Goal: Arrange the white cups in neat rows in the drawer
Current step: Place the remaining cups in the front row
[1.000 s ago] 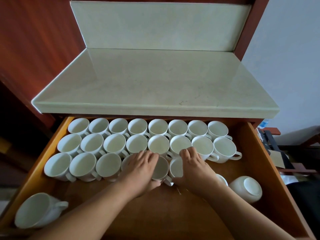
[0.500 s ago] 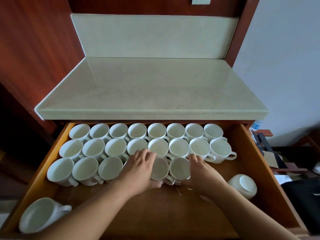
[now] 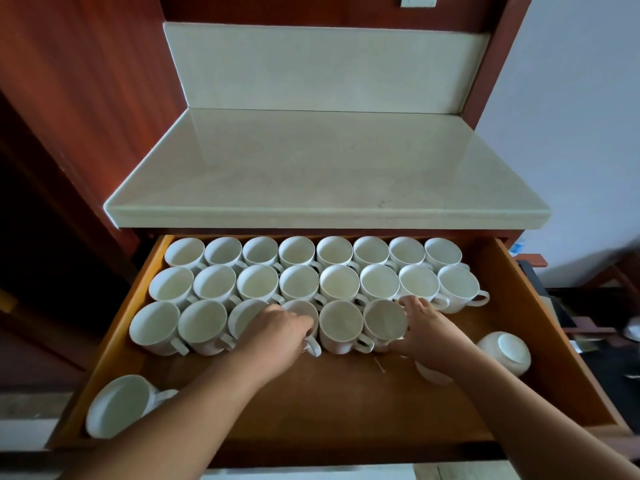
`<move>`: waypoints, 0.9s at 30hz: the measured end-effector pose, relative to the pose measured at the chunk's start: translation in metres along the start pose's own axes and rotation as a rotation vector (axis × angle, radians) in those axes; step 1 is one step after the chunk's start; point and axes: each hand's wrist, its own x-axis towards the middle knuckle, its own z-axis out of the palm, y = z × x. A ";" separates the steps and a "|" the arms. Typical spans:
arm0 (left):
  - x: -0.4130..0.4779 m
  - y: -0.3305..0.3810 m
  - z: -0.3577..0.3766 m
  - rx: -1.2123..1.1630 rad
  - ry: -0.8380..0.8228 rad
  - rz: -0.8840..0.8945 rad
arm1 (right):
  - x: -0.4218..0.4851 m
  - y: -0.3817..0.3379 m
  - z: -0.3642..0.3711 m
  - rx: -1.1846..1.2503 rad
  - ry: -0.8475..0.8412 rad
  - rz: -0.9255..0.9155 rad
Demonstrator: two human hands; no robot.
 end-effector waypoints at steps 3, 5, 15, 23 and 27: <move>0.001 0.002 0.001 0.015 0.003 -0.025 | -0.001 0.000 0.003 0.031 0.023 0.033; 0.001 0.006 0.002 0.029 0.008 -0.032 | 0.000 0.000 0.005 0.037 0.024 0.042; 0.005 0.019 -0.009 0.032 0.016 -0.086 | 0.001 0.001 0.002 0.069 -0.008 0.026; 0.018 0.059 -0.005 -0.031 0.045 0.028 | 0.001 0.029 -0.064 0.034 0.062 0.049; 0.031 0.078 -0.002 -0.082 0.022 0.030 | -0.008 0.054 -0.080 -0.123 -0.058 0.015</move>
